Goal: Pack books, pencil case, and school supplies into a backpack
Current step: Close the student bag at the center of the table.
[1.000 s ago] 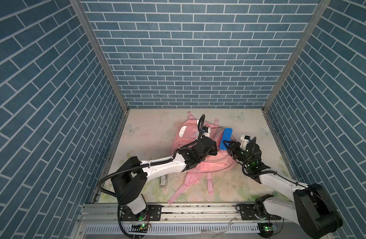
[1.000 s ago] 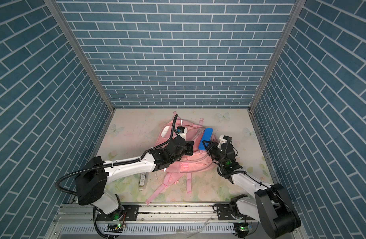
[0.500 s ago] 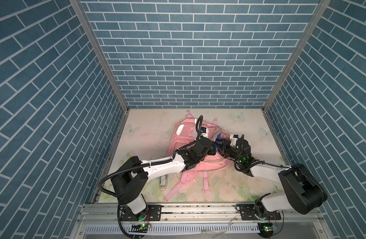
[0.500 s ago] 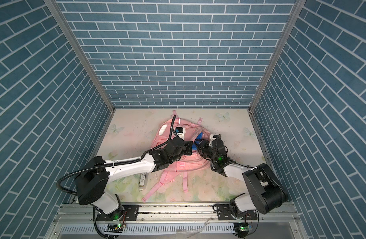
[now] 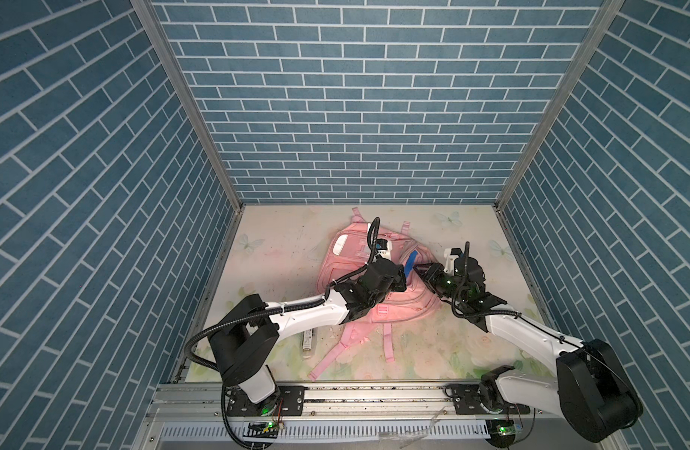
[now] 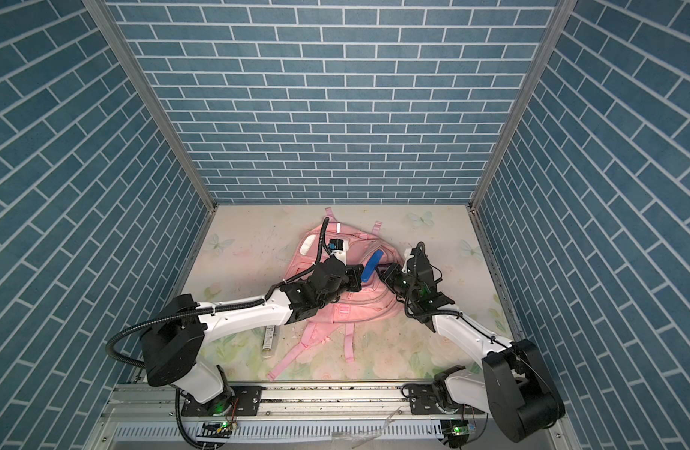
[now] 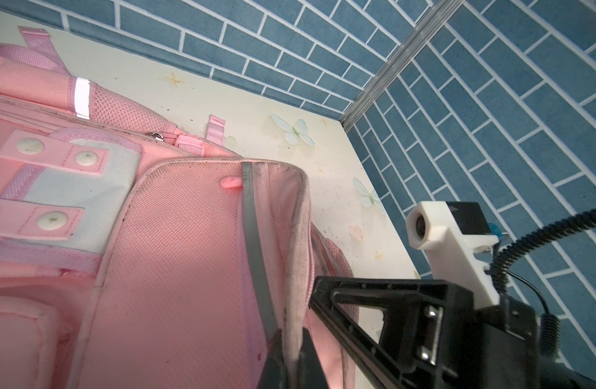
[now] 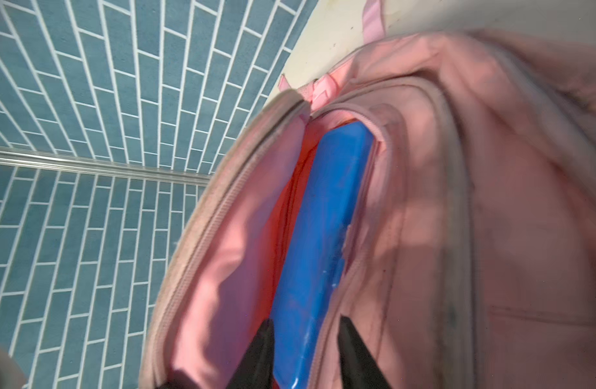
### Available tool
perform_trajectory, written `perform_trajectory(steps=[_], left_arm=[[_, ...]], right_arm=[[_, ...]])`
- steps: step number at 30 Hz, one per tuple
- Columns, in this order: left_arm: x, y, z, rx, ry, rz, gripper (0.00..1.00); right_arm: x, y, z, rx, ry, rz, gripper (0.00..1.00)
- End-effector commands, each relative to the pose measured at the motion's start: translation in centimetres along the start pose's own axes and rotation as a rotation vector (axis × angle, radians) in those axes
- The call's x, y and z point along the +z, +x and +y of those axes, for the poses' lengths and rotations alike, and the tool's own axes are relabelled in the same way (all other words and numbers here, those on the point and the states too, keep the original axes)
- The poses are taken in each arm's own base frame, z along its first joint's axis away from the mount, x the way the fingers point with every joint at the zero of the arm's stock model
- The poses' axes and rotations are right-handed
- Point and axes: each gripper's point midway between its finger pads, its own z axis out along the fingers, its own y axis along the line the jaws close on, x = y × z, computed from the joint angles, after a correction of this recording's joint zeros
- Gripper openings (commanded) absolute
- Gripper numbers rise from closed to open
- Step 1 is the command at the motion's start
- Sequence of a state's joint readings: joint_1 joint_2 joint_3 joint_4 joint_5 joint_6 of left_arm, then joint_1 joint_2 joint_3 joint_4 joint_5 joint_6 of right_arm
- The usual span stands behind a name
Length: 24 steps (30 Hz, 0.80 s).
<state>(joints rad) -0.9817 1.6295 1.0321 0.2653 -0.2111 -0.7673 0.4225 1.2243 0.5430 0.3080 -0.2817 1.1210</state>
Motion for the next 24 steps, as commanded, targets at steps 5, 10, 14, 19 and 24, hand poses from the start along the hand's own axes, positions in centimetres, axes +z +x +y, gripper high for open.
perform_trajectory(steps=[5,10,14,19,24], left_arm=[[-1.4,-3.3,-3.3,-0.061,0.127,-0.088,0.00],[-1.1,-3.2,-2.9,-0.053,0.119,-0.063,0.00],[-1.4,-3.8,-1.6,0.003,0.058,-0.020,0.44],[-3.5,-5.7,2.6,0.073,-0.103,0.056,0.56],[-7.8,-4.8,12.4,0.116,-0.374,0.239,0.66]], right_arm=[[2.6,0.0,0.5,-0.150,0.022,0.087,0.15],[3.6,0.4,0.5,-0.209,0.061,0.172,0.15],[0.5,-2.4,-0.6,-0.198,0.101,0.032,0.23],[-4.5,-5.7,-3.5,-0.193,0.194,-0.119,0.44],[-8.1,-7.2,-4.9,-0.241,0.249,-0.181,0.54]])
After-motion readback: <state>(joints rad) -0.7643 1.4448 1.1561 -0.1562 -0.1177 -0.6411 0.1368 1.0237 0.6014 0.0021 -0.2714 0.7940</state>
